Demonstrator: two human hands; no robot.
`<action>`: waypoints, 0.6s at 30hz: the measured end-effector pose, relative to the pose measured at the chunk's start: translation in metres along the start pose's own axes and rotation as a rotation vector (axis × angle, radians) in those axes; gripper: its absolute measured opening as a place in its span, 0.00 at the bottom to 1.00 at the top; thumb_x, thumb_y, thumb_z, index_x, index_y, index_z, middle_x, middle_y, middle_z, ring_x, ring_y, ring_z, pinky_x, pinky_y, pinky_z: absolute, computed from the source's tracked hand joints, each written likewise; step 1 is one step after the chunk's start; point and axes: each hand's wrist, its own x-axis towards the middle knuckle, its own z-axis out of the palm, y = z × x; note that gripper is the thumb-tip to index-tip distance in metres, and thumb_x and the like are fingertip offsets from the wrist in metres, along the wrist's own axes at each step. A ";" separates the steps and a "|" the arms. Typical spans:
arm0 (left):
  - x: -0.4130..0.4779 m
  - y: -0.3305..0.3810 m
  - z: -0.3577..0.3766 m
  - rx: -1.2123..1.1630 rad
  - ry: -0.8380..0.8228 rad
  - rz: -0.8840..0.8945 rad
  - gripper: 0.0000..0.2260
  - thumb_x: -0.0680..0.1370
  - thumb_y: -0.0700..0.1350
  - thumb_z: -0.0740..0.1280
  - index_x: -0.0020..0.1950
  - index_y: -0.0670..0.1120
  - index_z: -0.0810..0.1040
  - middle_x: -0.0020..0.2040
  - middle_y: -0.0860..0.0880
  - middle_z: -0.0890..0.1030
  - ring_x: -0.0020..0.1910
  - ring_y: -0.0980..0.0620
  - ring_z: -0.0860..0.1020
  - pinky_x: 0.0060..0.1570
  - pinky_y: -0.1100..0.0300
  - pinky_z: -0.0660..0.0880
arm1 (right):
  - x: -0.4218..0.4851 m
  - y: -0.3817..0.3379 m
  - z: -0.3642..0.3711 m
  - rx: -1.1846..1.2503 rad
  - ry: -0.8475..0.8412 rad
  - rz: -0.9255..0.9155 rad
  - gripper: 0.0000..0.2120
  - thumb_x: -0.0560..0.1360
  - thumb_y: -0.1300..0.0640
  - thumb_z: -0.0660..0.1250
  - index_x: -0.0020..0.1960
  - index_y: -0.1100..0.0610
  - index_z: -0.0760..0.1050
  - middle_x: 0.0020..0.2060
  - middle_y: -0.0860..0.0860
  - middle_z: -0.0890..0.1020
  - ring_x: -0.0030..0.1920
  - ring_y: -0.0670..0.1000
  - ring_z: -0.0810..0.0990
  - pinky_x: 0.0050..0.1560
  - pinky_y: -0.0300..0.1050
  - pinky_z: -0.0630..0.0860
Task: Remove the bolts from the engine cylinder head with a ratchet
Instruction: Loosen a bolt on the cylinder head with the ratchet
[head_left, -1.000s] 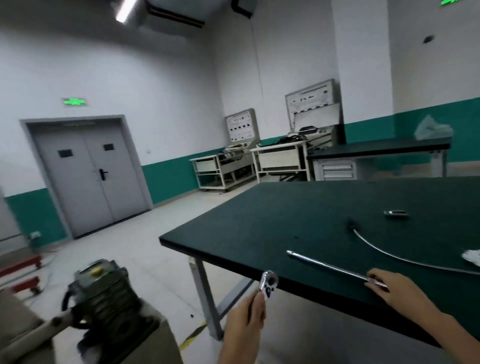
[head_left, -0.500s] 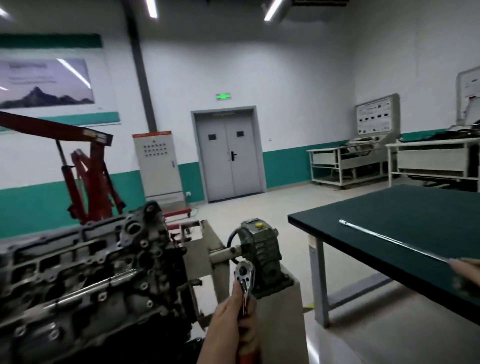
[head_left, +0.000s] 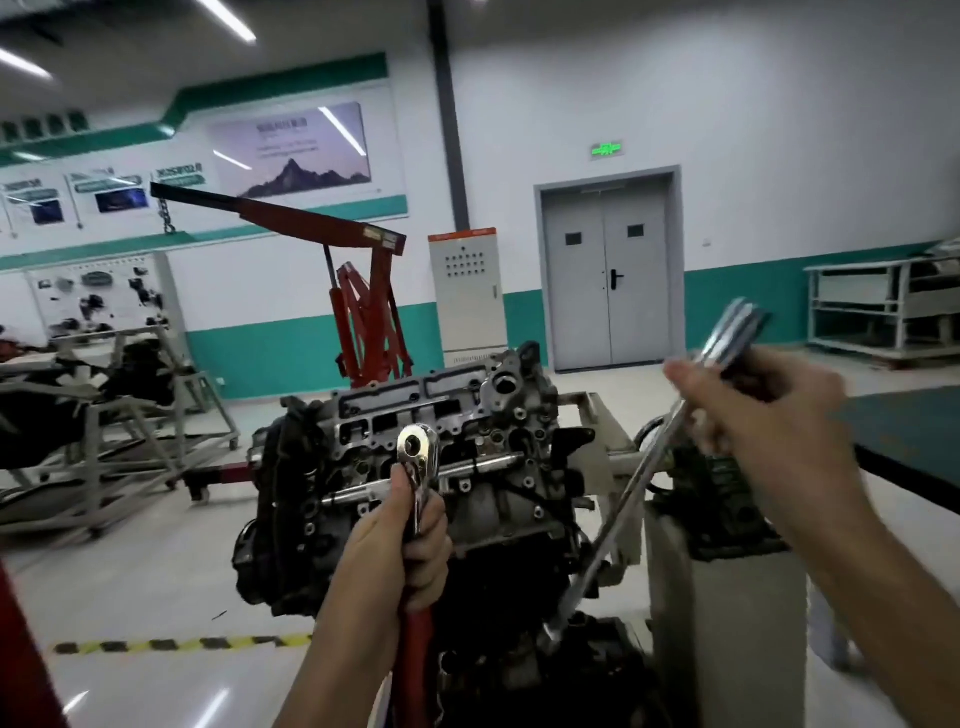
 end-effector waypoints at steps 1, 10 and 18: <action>-0.001 0.002 -0.008 0.007 0.007 -0.013 0.22 0.74 0.61 0.57 0.29 0.45 0.68 0.26 0.49 0.57 0.20 0.55 0.55 0.17 0.67 0.54 | -0.012 0.001 0.024 -0.077 -0.084 -0.040 0.05 0.65 0.45 0.70 0.36 0.45 0.78 0.30 0.45 0.81 0.26 0.43 0.77 0.24 0.30 0.71; 0.007 -0.011 -0.048 0.119 0.066 -0.183 0.26 0.72 0.68 0.53 0.26 0.48 0.63 0.25 0.50 0.56 0.21 0.55 0.52 0.21 0.66 0.50 | -0.067 0.071 0.141 -0.280 -0.507 -0.367 0.11 0.75 0.51 0.64 0.41 0.58 0.69 0.41 0.46 0.68 0.40 0.43 0.70 0.43 0.31 0.69; 0.014 -0.026 -0.057 0.113 0.051 -0.266 0.25 0.72 0.67 0.54 0.26 0.48 0.62 0.26 0.50 0.57 0.21 0.55 0.53 0.23 0.64 0.50 | -0.059 0.089 0.167 0.392 -0.194 0.307 0.16 0.74 0.43 0.59 0.40 0.56 0.68 0.25 0.46 0.66 0.23 0.45 0.62 0.23 0.36 0.63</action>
